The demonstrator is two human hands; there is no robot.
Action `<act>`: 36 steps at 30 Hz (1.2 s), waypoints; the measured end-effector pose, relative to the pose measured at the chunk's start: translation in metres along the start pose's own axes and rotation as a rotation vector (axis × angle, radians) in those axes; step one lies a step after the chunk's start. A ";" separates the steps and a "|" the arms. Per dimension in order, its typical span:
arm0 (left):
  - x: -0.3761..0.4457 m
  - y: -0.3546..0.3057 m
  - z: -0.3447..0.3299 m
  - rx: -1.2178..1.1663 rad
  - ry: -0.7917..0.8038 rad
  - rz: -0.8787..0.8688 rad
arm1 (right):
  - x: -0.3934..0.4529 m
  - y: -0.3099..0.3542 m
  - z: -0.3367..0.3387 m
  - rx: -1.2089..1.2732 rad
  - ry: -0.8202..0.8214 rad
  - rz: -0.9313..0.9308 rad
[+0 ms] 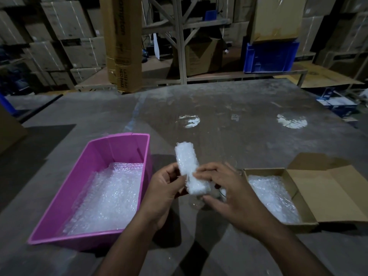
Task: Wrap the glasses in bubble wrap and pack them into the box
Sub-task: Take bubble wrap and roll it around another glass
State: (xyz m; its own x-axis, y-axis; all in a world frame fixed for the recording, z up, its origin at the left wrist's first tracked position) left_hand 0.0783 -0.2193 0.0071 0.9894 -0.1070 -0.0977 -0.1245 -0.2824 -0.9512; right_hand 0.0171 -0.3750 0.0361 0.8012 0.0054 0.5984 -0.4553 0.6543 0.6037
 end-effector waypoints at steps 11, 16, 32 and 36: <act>-0.021 -0.011 -0.021 0.137 0.213 -0.094 | 0.001 -0.013 0.006 0.410 -0.155 -0.465; -0.023 -0.010 -0.023 0.196 0.194 -0.146 | 0.002 -0.013 0.006 0.499 -0.163 -0.546; -0.015 0.002 -0.039 0.266 0.167 -0.186 | -0.005 -0.030 0.035 0.524 -0.259 -0.578; -0.005 0.003 -0.041 0.209 0.097 -0.220 | -0.001 -0.031 0.050 0.237 -0.187 -0.476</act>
State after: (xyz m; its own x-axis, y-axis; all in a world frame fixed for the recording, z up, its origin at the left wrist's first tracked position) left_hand 0.0700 -0.2592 0.0167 0.9780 -0.1579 0.1362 0.1201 -0.1077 -0.9869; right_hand 0.0113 -0.4333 0.0430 0.8667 -0.3972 0.3017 -0.1531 0.3637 0.9188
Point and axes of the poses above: each hand's wrist, its own x-axis towards the middle knuckle, its own z-axis out of the back of the hand, y = z × x, the point moved 5 cm from there along x, towards the middle knuckle, and after that the axes turned 15 degrees about -y, right-handed, at the moved point
